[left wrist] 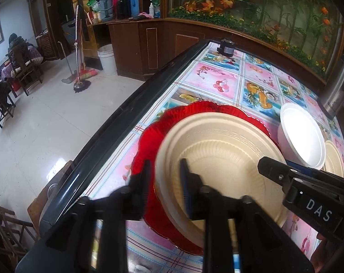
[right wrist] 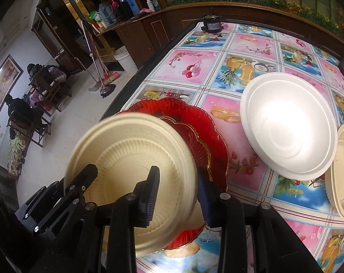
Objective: Organize plates and bowls
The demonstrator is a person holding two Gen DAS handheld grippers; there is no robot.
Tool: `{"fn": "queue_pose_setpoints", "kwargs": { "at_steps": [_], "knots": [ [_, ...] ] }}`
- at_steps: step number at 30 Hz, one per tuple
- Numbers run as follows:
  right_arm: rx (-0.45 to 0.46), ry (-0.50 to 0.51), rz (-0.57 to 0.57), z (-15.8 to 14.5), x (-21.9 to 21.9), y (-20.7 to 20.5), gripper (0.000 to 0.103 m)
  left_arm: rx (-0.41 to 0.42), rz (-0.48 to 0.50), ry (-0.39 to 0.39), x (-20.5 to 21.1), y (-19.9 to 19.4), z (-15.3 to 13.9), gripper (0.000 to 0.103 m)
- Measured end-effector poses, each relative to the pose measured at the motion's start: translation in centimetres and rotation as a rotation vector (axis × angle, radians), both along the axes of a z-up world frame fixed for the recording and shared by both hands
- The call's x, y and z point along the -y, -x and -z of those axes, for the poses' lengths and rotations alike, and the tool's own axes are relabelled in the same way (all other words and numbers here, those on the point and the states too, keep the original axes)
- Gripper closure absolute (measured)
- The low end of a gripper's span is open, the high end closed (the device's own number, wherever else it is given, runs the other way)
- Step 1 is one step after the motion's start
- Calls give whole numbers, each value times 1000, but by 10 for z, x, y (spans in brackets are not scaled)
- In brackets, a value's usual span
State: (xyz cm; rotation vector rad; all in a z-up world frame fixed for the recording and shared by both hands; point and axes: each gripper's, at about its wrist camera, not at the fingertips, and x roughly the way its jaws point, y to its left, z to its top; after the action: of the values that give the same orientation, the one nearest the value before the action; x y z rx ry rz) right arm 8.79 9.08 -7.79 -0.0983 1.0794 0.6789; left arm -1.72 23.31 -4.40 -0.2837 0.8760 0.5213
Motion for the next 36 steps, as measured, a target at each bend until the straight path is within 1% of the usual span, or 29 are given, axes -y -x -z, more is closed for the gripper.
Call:
{"fn": "queue_pose_setpoints", "kwargs": {
  "at_steps": [2,3,7,10,11,12,14,17,20,22,25,27,28,34,36],
  "knots": [
    [2,-8,-2,-2,0,0,63,23,-12,-1,-1,3,-3,55],
    [2,-11,-2,-2,1,0,62,35,-21,-7,-3,5,-5,53],
    [9,-29,7,-8,5,0,61,53,-32,-2,-5,10,-11,52],
    [19,-52,19,-14,12,2,58,66,-35,-14,-3,14,-16,52],
    [20,-64,24,-16,15,3,56,72,-37,-19,-2,15,-18,50],
    [20,-78,31,-18,18,4,54,79,-38,-25,-1,17,-20,45],
    [25,-115,47,-24,28,8,41,104,-29,-36,5,20,-27,38],
    [37,-184,78,-32,49,14,29,147,-11,-70,16,26,-37,27],
    [26,-255,125,-36,75,18,21,167,18,-81,26,28,-43,26],
    [-8,-312,176,-34,95,18,16,167,42,-83,35,27,-47,26],
    [-54,-367,230,-27,119,18,13,176,65,-87,44,26,-51,26],
    [-72,-382,248,-22,129,18,6,177,82,-86,51,24,-54,26],
    [-86,-395,250,-18,135,18,0,178,90,-86,54,23,-54,26],
    [-151,-462,280,-3,165,19,0,165,151,-66,74,13,-58,26],
    [-167,-478,313,0,178,19,0,163,173,-55,79,9,-59,26]
  ]
}}
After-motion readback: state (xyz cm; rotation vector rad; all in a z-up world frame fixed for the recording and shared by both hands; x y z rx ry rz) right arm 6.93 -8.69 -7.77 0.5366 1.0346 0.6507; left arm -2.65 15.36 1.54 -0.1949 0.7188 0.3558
